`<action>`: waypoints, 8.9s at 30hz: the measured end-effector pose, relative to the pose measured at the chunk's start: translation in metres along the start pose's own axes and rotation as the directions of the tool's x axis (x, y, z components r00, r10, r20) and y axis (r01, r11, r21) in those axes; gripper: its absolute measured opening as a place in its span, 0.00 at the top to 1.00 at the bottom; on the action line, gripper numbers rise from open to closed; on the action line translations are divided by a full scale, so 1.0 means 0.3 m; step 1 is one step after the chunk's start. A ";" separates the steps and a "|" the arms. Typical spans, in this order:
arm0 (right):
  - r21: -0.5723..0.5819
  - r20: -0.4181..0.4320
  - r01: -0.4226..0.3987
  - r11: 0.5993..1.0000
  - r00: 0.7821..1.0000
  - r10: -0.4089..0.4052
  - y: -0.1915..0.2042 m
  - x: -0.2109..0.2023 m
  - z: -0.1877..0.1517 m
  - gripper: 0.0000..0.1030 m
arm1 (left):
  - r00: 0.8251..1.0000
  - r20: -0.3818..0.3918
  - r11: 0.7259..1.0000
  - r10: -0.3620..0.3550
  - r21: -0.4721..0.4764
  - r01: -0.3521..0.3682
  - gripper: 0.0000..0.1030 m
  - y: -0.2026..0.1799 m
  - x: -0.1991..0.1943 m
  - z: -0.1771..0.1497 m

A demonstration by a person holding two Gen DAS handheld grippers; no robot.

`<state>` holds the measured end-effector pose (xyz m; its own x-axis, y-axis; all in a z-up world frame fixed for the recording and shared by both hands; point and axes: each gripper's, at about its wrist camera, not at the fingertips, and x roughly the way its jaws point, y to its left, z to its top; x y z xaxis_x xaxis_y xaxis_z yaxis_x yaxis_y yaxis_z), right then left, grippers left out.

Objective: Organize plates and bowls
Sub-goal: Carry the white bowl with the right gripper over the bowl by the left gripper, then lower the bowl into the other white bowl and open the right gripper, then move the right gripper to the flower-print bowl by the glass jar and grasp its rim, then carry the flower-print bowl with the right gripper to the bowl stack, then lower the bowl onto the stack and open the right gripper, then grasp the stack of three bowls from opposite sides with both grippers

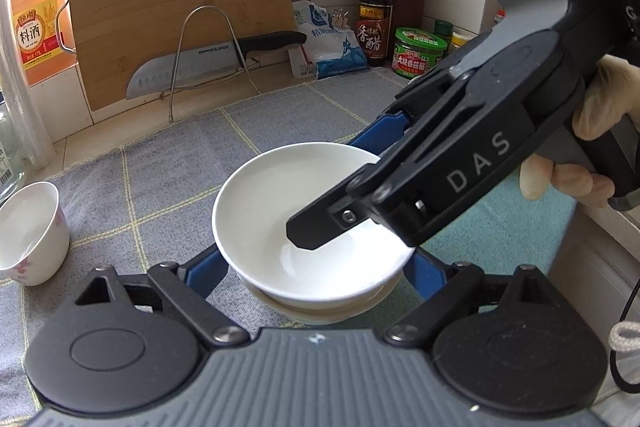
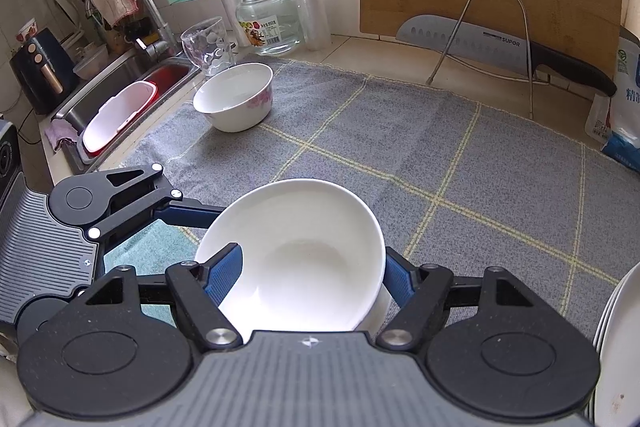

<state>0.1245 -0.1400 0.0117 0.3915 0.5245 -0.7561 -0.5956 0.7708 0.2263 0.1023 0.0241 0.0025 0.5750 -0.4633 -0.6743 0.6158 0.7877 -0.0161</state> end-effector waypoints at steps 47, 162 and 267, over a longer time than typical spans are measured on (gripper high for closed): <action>-0.044 0.030 0.062 0.997 0.998 -0.061 0.041 -0.012 -0.018 0.00 | 0.999 -0.012 0.999 -0.050 0.007 0.050 0.07 0.036 -0.044 -0.017; -0.039 0.048 -0.003 0.999 0.999 0.005 0.166 -0.005 0.185 0.23 | 0.994 0.091 0.997 0.066 0.027 -0.069 0.11 0.120 -0.139 0.020; -0.372 -0.079 -0.015 0.928 0.997 -0.016 -0.006 0.095 -0.136 0.05 | 0.897 -0.242 0.800 -0.370 0.408 0.440 0.14 0.164 0.132 0.042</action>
<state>0.1081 -0.1411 -0.0355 0.3440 0.4820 -0.8059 -0.8194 0.5732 -0.0069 0.1621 0.0393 -0.0157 0.1574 -0.6089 -0.7775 0.9654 0.2606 -0.0087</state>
